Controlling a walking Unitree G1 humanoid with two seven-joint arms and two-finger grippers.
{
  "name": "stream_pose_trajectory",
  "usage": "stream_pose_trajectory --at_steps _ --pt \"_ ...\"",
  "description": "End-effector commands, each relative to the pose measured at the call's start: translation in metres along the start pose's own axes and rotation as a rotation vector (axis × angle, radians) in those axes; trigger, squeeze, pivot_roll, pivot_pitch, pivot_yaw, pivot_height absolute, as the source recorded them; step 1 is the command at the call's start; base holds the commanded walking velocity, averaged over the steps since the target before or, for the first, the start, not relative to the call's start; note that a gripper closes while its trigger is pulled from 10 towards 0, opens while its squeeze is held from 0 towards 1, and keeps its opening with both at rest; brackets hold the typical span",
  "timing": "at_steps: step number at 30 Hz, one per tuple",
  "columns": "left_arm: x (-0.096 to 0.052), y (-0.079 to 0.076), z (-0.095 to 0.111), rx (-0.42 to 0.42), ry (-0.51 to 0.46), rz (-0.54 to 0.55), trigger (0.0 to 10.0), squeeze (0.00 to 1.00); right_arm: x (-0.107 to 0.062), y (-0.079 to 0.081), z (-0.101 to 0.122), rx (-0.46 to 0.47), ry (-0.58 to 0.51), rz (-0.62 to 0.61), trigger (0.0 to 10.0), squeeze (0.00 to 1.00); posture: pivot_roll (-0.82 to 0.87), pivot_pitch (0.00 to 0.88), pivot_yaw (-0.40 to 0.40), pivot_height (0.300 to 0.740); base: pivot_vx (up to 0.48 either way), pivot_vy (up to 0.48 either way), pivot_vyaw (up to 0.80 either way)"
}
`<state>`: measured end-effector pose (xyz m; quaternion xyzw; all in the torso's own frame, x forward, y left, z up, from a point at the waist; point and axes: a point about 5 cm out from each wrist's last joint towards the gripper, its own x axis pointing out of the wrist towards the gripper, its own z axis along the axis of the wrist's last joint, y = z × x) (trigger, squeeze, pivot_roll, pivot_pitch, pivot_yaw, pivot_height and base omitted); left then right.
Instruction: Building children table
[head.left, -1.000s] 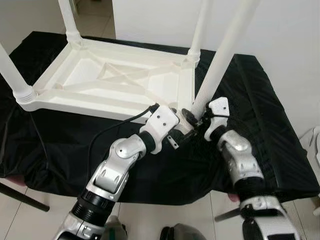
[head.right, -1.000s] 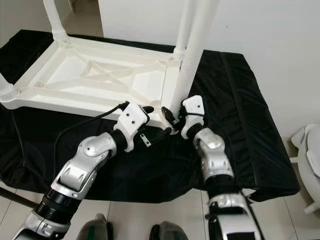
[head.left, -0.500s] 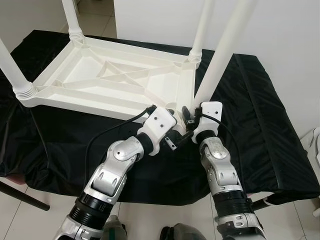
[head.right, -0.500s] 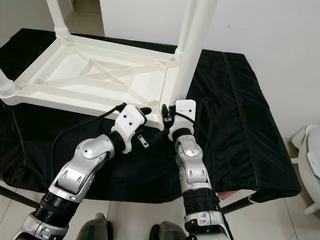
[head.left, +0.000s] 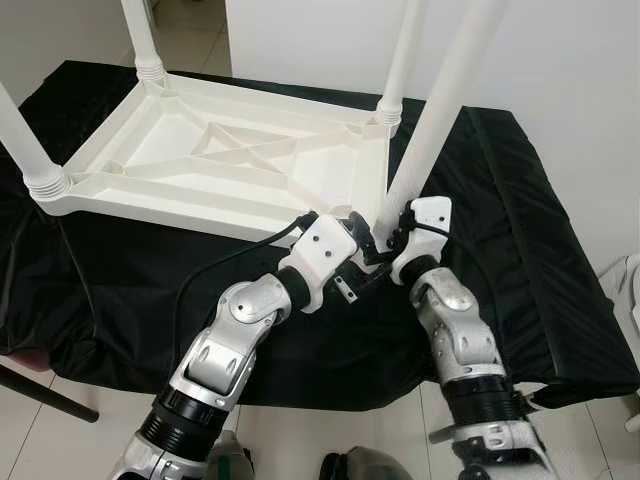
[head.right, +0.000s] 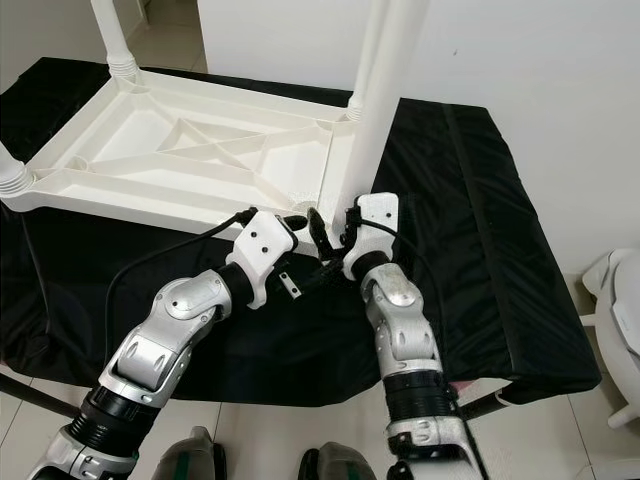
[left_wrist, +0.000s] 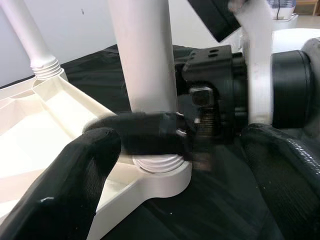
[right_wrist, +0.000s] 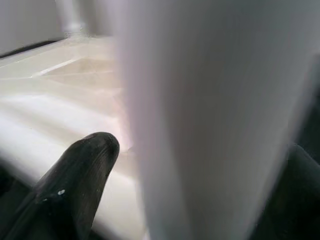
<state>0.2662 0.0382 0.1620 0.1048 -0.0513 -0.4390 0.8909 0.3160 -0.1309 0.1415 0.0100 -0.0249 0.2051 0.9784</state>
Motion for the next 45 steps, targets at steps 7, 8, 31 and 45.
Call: stream_pose_trajectory --at_steps 7,8,31,45 --pt "-0.001 0.001 -0.002 -0.006 0.015 0.015 10.0 0.0 -0.006 -0.022 -0.008 -0.083 0.066 0.22 10.0 0.0 0.01 0.0 -0.075 0.74 0.0 0.0 0.0" --pt "-0.001 0.001 -0.002 -0.005 0.016 0.015 10.0 0.0 -0.007 -0.028 -0.011 -0.128 0.086 0.274 10.0 0.0 0.01 0.0 -0.072 0.74 0.0 0.0 0.0" --pt "-0.003 0.001 -0.001 -0.001 0.024 -0.024 10.0 0.0 0.015 -0.05 -0.016 -0.214 0.172 0.371 10.0 0.0 0.02 0.0 -0.061 0.74 0.0 0.0 0.0" --pt "-0.003 0.002 -0.001 -0.002 0.023 -0.012 10.0 0.0 0.024 -0.044 -0.016 -0.149 0.148 0.428 10.0 0.0 0.03 0.0 -0.067 0.74 0.0 0.0 0.0"
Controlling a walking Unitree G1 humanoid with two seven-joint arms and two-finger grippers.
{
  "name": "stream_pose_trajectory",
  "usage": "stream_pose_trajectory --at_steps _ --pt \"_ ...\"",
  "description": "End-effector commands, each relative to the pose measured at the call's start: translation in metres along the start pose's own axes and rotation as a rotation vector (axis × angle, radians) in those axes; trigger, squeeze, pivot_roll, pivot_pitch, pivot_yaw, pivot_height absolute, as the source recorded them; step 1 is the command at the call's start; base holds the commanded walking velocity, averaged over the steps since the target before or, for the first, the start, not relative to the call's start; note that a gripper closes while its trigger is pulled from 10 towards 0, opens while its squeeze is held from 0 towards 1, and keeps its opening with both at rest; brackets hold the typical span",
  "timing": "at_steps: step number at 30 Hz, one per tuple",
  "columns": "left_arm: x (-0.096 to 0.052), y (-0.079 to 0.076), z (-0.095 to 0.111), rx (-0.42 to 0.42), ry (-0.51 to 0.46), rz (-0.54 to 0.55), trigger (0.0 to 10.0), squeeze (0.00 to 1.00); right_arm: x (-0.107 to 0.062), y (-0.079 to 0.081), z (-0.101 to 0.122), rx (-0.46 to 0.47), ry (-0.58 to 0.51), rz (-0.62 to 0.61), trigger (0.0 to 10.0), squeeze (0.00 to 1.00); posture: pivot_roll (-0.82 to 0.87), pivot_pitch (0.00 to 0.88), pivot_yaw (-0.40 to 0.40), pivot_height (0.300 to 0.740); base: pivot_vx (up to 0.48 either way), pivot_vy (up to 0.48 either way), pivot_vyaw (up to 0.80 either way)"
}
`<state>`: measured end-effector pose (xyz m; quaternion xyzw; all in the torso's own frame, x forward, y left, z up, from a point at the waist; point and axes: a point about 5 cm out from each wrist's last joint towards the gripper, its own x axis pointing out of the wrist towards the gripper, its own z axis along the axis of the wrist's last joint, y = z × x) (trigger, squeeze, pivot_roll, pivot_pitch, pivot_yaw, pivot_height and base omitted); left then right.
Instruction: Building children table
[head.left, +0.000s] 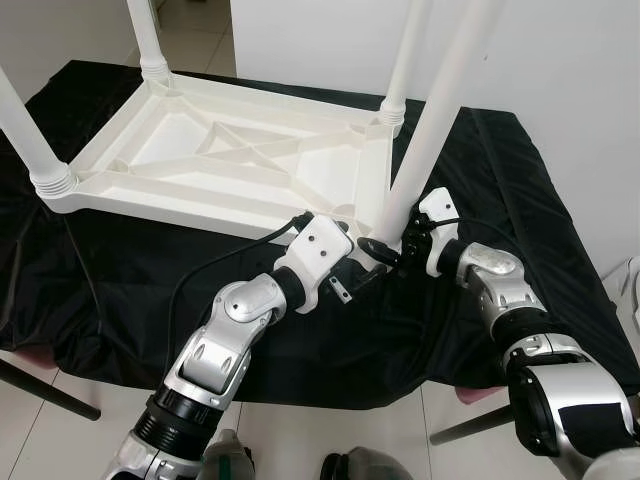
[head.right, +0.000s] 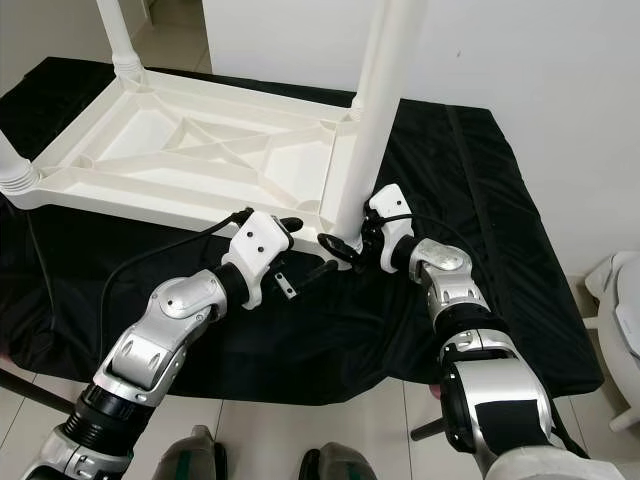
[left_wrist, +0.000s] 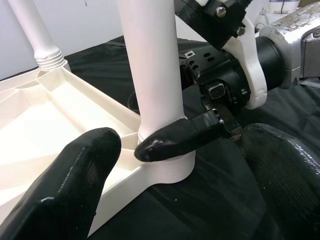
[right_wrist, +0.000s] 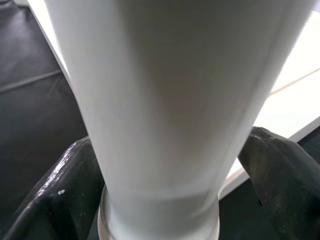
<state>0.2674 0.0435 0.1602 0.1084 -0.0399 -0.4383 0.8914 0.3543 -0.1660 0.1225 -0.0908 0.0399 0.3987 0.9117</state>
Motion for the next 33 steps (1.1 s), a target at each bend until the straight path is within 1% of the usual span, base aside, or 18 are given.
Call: stream_pose_trajectory --at_steps 1,7,8,9,10,11,13,14,18,19,26,27,28,30,31,32,33 --pt "0.0004 -0.0016 0.0021 0.001 0.0 -0.011 10.0 0.0 0.0046 0.0011 0.0047 0.006 -0.025 0.013 10.0 0.0 0.03 0.0 -0.067 0.74 0.0 0.0 0.0" --pt "0.0001 -0.0015 0.0023 0.001 -0.001 -0.01 10.0 0.0 0.0079 0.0037 0.0042 0.024 -0.035 0.023 10.0 0.0 0.03 0.0 -0.067 0.74 0.0 0.0 0.0" --pt "0.0002 -0.0015 0.0023 0.001 -0.001 -0.01 10.0 0.0 0.0089 0.0046 0.004 0.026 -0.039 0.025 7.8 0.0 0.02 0.0 -0.067 0.74 0.0 0.0 0.0" --pt "0.0002 -0.0015 0.0023 0.001 -0.001 -0.01 10.0 0.0 0.0089 0.0046 0.004 0.026 -0.039 0.025 7.8 0.0 0.02 0.0 -0.067 0.74 0.0 0.0 0.0" --pt "0.0003 -0.0016 0.0023 0.001 -0.002 -0.01 10.0 0.0 0.0098 0.0055 0.0035 0.031 -0.04 0.03 4.9 0.0 0.02 0.0 -0.067 0.74 0.0 0.0 0.0" --pt "0.0005 -0.0015 0.0023 0.001 -0.002 -0.009 10.0 0.0 0.0106 0.0068 0.0031 0.03 -0.041 0.035 2.5 0.0 0.03 0.0 -0.067 0.74 0.0 0.0 0.0" --pt "0.0005 -0.0015 0.0023 0.001 -0.002 -0.009 10.0 0.0 0.0113 0.0076 0.0028 0.028 -0.042 0.04 2.5 0.0 0.03 0.0 -0.067 0.74 0.0 0.0 0.0" --pt "0.0006 -0.0014 0.0024 0.001 -0.002 -0.008 10.0 0.0 0.0119 0.008 0.0026 0.029 -0.043 0.043 0.2 0.0 0.03 0.0 -0.068 0.74 0.0 0.0 0.0" --pt "0.0006 -0.0014 0.0024 0.0 -0.002 -0.007 10.0 0.0 0.0125 0.008 0.0023 0.032 -0.045 0.047 0.2 0.0 0.03 0.0 -0.068 0.74 0.0 0.0 0.0" --pt "0.0006 -0.0015 0.0025 0.0 -0.002 -0.008 10.0 0.0 0.0129 0.0085 0.0026 0.04 -0.052 0.056 0.0 0.0 0.03 0.0 -0.068 0.74 0.0 0.0 0.0" --pt "0.0007 -0.0014 0.0028 -0.001 -0.004 -0.005 10.0 0.0 0.0125 0.0074 0.0023 0.047 -0.057 0.035 0.0 0.0 0.03 0.0 -0.072 0.74 0.0 0.0 0.0" --pt "0.0004 -0.0017 0.0027 -0.002 -0.004 -0.004 10.0 0.0 0.0122 0.0065 0.002 0.048 -0.059 0.014 0.4 0.0 0.03 0.0 -0.073 0.74 0.0 0.0 0.0" --pt "0.0001 -0.0019 0.0024 -0.003 -0.003 -0.004 10.0 0.0 0.0118 0.0054 0.0011 0.059 -0.06 -0.017 10.0 0.0 0.03 0.0 -0.073 0.74 0.0 0.0 0.0" --pt "0.0001 -0.0019 0.0024 -0.003 -0.003 -0.004 10.0 0.0 0.0118 0.0054 0.0011 0.059 -0.06 -0.017 10.0 0.0 0.03 0.0 -0.073 0.74 0.0 0.0 0.0" --pt "-0.0004 -0.0023 0.002 -0.004 -0.002 -0.003 10.0 0.0 0.0112 0.0035 -0.0009 0.057 -0.046 -0.071 10.0 0.0 0.03 0.0 -0.074 0.74 0.0 0.0 0.0" --pt "-0.0004 -0.0023 0.002 -0.004 -0.002 -0.003 10.0 0.0 0.0112 0.0035 -0.0009 0.057 -0.046 -0.071 10.0 0.0 0.03 0.0 -0.074 0.74 0.0 0.0 0.0" --pt "-0.0005 -0.0028 0.0017 -0.006 -0.001 -0.004 10.0 0.0 0.0105 0.0012 -0.0037 0.06 -0.023 -0.132 10.0 0.0 0.02 0.0 -0.074 0.74 0.0 0.0 0.0"
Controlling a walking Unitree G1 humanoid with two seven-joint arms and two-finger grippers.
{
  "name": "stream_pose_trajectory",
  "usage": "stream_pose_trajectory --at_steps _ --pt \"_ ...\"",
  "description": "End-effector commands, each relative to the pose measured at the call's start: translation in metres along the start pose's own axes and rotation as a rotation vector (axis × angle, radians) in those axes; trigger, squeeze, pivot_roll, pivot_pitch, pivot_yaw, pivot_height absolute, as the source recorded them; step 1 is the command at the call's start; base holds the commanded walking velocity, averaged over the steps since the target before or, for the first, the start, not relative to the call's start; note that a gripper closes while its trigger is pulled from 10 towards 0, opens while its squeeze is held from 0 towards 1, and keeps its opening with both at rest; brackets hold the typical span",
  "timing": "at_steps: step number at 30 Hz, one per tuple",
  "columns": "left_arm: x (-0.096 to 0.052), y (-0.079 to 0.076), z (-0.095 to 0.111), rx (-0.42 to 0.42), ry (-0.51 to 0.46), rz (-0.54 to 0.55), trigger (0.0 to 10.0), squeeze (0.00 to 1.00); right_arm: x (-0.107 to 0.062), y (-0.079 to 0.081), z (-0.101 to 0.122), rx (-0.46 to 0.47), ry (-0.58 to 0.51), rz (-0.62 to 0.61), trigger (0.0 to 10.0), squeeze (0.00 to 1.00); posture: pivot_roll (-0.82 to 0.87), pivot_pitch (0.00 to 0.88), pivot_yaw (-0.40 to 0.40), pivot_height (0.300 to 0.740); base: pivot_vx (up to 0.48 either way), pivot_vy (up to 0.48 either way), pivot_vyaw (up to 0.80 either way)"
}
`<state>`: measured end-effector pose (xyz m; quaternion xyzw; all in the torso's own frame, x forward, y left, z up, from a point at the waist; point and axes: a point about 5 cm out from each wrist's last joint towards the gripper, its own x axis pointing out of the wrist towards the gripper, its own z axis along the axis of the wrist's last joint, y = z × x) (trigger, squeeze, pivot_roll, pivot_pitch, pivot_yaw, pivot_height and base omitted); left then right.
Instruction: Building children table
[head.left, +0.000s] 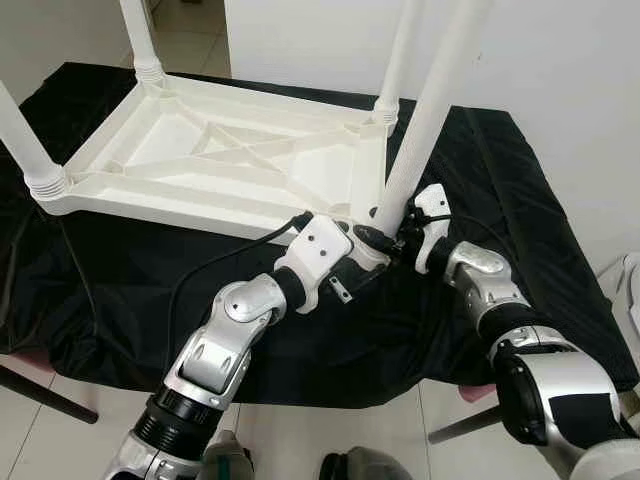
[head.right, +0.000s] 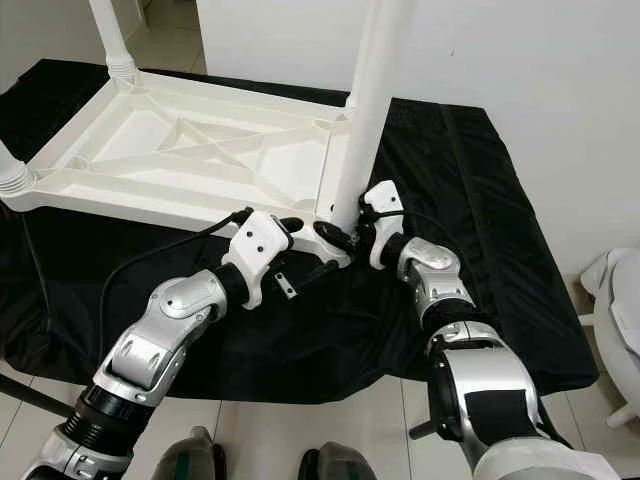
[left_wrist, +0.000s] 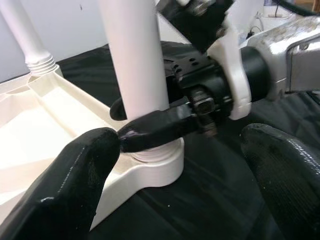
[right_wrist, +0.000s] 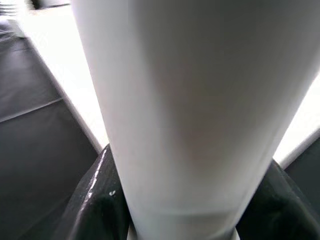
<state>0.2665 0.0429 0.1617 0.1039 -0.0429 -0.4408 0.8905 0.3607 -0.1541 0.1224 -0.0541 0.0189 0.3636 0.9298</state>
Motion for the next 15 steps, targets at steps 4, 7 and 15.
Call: stream_pose_trajectory --at_steps 4,7,15 --pt "0.0 -0.004 -0.001 -0.005 0.011 -0.005 10.0 0.0 -0.004 -0.009 -0.01 0.005 0.064 -0.251 10.0 0.0 0.01 0.0 -0.07 0.74 0.0 0.0 0.0" --pt "0.0 -0.005 -0.001 -0.009 0.012 -0.012 10.0 0.0 -0.006 -0.01 -0.011 0.051 0.053 -0.433 10.0 0.0 0.01 0.0 -0.068 0.74 0.0 0.0 0.0" --pt "0.001 -0.008 -0.002 -0.016 0.01 -0.026 10.0 0.0 -0.019 0.015 -0.013 0.061 0.007 -0.724 10.0 0.0 -0.01 0.001 -0.065 0.74 0.0 0.0 0.0"
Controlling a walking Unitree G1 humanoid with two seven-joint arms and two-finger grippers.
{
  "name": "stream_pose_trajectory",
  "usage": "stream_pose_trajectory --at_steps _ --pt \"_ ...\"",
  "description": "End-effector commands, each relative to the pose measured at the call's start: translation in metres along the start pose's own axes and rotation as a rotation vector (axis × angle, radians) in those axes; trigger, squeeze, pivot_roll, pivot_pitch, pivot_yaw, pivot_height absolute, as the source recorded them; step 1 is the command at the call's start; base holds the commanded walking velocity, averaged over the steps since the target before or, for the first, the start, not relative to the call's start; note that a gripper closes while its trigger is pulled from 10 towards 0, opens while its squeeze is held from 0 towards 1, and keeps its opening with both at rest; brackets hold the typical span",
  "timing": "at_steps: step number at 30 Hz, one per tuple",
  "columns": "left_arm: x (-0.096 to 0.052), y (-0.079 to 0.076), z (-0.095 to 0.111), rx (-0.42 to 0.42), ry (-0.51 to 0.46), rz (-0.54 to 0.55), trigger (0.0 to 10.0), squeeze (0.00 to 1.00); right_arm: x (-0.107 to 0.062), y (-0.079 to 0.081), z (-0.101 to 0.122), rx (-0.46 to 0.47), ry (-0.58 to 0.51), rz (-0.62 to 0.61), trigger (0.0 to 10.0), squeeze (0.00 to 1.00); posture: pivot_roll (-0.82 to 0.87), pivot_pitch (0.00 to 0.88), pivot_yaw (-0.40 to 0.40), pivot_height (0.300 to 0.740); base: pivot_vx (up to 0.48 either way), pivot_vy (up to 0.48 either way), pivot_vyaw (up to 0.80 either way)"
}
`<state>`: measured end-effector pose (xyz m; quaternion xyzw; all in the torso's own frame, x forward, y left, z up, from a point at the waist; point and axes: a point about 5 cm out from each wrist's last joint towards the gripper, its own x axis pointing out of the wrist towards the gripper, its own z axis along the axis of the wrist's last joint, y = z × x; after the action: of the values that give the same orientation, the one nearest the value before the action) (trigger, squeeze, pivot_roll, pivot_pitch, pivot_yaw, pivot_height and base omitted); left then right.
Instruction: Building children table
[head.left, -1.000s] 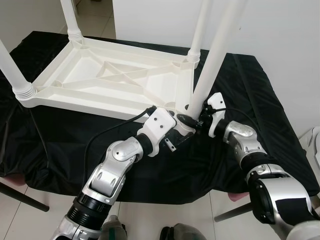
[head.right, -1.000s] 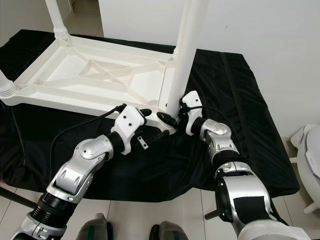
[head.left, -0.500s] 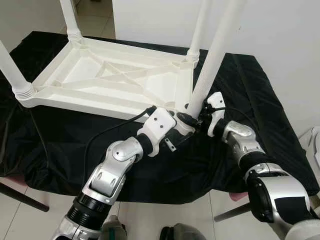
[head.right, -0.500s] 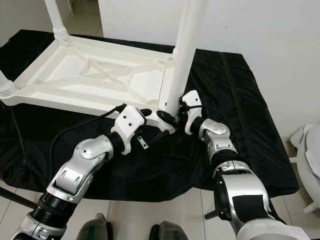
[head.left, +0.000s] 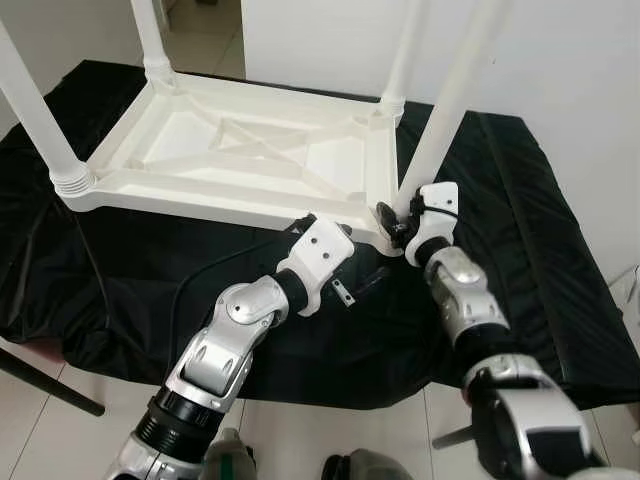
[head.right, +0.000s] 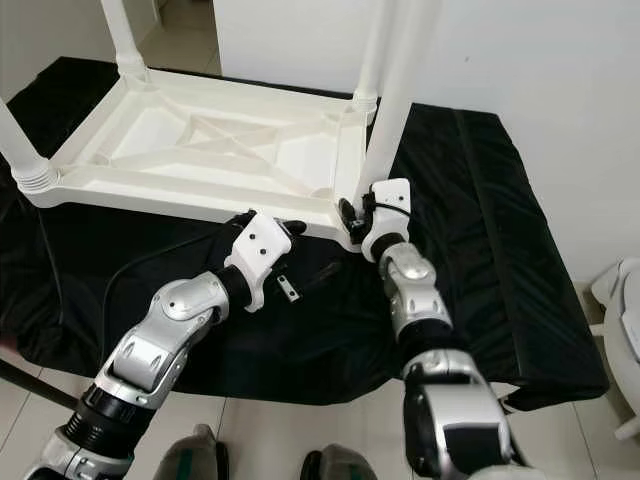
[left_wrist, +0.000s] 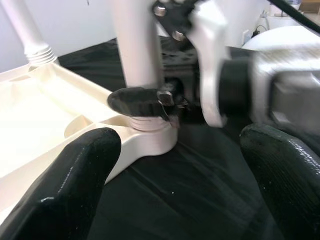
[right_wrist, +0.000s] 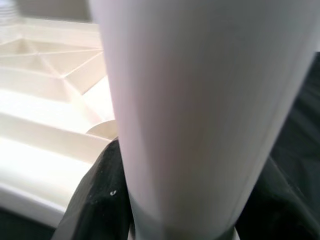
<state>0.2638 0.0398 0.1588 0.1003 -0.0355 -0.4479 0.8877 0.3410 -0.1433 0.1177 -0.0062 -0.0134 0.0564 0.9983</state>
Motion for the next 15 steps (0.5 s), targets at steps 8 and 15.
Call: stream_pose_trajectory --at_steps 8,15 --pt "0.001 -0.007 0.0 -0.01 0.002 -0.025 10.0 0.0 -0.027 0.001 0.002 -0.055 0.023 -0.26 10.0 0.0 -0.02 0.003 -0.069 0.74 0.0 0.0 0.0" --pt "0.002 -0.007 0.0 -0.006 0.0 -0.023 10.0 0.0 -0.03 0.001 0.004 -0.04 0.058 -0.238 10.0 0.0 -0.01 0.0 -0.077 0.74 0.0 0.0 0.0"
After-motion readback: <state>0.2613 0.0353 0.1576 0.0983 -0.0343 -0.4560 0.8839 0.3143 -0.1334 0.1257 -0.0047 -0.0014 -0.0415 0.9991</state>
